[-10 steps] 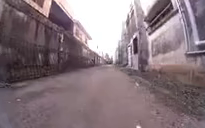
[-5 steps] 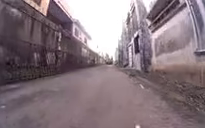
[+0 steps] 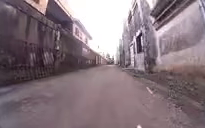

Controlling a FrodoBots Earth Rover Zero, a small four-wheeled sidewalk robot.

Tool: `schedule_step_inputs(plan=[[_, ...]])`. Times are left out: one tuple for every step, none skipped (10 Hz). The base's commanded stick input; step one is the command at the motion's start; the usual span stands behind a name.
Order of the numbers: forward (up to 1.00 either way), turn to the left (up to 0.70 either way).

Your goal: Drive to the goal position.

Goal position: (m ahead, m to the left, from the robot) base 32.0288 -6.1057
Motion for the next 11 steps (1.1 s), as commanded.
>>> schedule_step_inputs(plan=[[0.70, 0.00], [0.68, 0.00], [0.61, 0.00], [0.60, 0.00], [0.60, 0.00], [0.61, 0.00], [0.65, 0.00], [0.67, 0.00], [0.68, 0.00], [0.69, 0.00], [0.69, 0.00]])
